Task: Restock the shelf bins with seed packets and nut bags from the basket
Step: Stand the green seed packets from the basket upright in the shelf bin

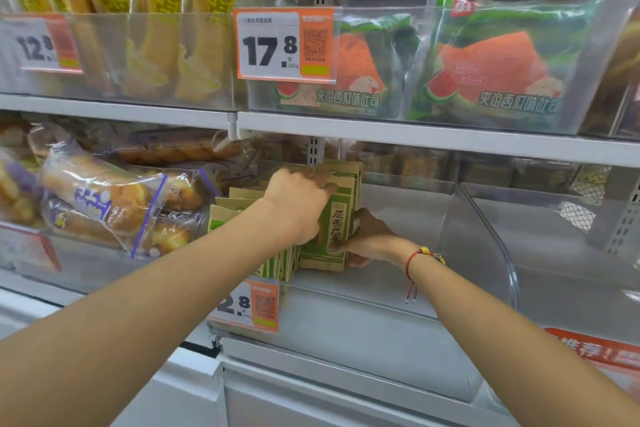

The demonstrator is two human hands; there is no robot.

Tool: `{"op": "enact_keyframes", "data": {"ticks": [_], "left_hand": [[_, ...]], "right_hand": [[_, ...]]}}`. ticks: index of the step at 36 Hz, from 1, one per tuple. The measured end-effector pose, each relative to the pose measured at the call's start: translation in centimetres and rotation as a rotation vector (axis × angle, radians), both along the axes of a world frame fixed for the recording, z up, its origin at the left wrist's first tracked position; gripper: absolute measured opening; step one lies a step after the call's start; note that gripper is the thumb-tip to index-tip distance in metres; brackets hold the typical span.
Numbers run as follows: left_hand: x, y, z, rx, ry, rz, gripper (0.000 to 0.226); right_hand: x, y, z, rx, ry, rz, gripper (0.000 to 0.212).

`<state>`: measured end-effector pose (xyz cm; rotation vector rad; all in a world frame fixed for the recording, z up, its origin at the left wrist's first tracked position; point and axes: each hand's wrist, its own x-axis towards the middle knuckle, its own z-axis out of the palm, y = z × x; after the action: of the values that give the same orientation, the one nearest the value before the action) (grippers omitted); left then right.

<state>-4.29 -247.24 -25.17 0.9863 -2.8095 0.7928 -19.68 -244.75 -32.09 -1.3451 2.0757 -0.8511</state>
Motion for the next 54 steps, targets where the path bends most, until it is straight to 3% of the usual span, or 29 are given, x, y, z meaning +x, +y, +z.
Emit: {"op": "enact_keyframes", "data": {"ticks": [4,8,11,14,20,24,29,35,39,43,49,52,54], "left_hand": [[1.6,1.3,0.3,-0.051,0.095,-0.068,0.061],[3.6,2.7,0.3,-0.073,0.206,-0.115,0.050],[5.3,4.5,0.2,-0.024,0.384,-0.145,0.046],[7.5,7.2,-0.5,0.034,0.602,-0.188,0.040],[12.0,13.4,-3.6,0.199,0.854,-0.129,0.030],[14.4,16.5,-6.6,0.392,0.804,-0.059,0.023],[17.0,18.7,-11.7,0.595,0.567,0.057,0.023],[19.9,18.8,-19.1,0.811,0.270,0.251,0.031],[21.7,18.9,-24.7,0.812,0.174,0.306,0.053],[23.1,19.6,-29.0,0.607,0.161,0.256,0.081],[23.0,19.8,-29.8,0.669,0.270,0.241,0.053],[23.0,18.9,-29.3,0.766,0.337,0.222,0.052],[23.2,18.4,-29.1,0.709,0.430,0.218,0.056]], "right_hand": [[0.7,0.6,1.6,0.108,0.058,-0.015,0.076],[2.1,3.5,4.0,0.159,0.191,0.041,0.068],[3.6,6.8,5.6,0.007,0.379,0.118,0.048],[4.6,9.8,5.8,-0.136,0.529,0.121,0.043],[7.0,16.8,4.0,-0.430,0.639,0.219,0.022],[9.3,20.9,1.5,-0.301,0.719,0.354,0.019],[10.8,22.9,-3.5,0.160,0.637,0.601,0.024],[12.3,23.8,-11.5,0.402,0.540,0.625,0.030],[13.6,24.7,-16.0,0.429,0.434,0.593,0.031],[15.2,25.7,-19.8,0.364,0.418,0.501,0.049],[19.0,26.9,-23.0,0.235,0.346,0.579,0.070],[20.8,27.3,-23.8,0.201,0.322,0.558,0.064],[21.2,27.2,-24.0,0.232,0.219,0.485,0.051]]}}
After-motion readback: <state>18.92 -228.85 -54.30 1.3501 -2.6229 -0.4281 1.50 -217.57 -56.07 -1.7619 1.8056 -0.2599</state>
